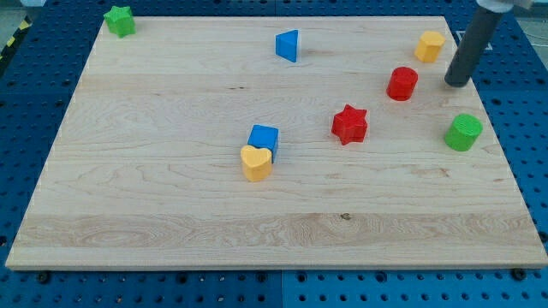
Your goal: Slightly push the red circle towards the blue triangle
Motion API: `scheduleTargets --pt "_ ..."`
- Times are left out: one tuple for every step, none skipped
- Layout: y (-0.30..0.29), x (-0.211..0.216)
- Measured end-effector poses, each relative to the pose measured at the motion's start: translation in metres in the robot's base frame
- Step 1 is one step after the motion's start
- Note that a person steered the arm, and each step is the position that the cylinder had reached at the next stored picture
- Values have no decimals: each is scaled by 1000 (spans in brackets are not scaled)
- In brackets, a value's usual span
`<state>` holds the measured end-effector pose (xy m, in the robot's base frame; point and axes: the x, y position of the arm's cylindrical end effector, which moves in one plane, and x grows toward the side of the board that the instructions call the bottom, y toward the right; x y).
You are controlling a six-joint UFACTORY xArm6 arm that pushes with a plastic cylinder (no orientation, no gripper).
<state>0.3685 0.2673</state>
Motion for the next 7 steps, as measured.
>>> scheduleTargets --pt "0 26" --pt "-24 26" --pt "-50 24" --pt "-64 17" --pt "-64 -3" --pt "-64 -25" --pt "-64 -42"
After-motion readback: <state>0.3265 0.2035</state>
